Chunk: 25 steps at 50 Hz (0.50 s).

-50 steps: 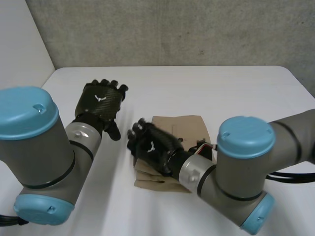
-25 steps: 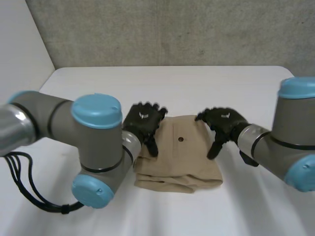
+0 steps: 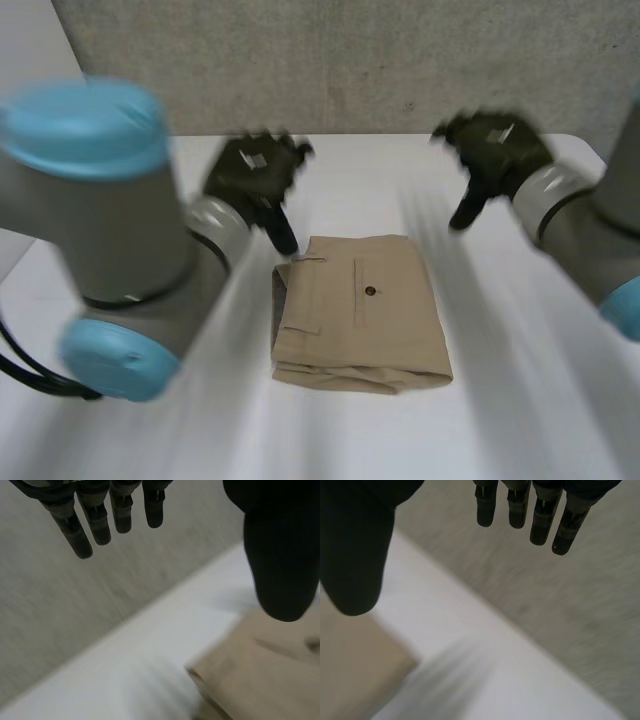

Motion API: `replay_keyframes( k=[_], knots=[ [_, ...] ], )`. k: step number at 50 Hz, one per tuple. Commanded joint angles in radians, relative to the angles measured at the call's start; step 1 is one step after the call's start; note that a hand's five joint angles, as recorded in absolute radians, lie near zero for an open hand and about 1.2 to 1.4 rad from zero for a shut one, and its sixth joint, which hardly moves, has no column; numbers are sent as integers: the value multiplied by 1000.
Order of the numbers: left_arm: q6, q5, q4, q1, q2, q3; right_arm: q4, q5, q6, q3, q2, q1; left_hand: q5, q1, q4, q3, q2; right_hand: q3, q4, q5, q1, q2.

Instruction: Fold the shorts.

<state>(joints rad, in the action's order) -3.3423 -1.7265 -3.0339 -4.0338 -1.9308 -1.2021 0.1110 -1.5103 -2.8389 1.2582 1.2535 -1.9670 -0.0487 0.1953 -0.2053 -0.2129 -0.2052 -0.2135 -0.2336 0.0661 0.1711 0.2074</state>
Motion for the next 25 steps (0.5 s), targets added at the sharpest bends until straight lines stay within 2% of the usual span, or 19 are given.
replay_keyframes(
  k=[1, 5, 9, 13, 21, 25],
  knots=[
    [15, -4, 110, -138, 234, 12, 39, -169, -73, -66, 184, 7, 21, 6, 3, 11, 3, 39, 59, -66, 3, -33],
    [84, 21, 254, -200, 282, 50, 124, -188, -73, -92, 201, 11, 24, 4, 6, 14, 6, 39, 59, -66, 3, -33],
    [162, 111, 337, -223, 297, 59, 168, -186, -71, -100, 201, 13, 27, 1, 9, 17, 9, 39, 59, -66, 3, -33],
    [199, 166, 337, -266, 302, 47, 176, -188, -73, -102, 201, 13, 27, 1, 9, 17, 9, 39, 59, -66, 3, -33],
    [213, 173, 299, -286, 306, 19, 184, -166, -70, -109, 196, 17, 49, -21, 31, 38, 31, 39, 59, -66, 3, -33],
    [218, 173, 224, -277, 314, -8, 179, -87, -30, -92, 159, 11, 49, -21, 31, 38, 31, 39, 59, -66, 3, -33]
  ],
)
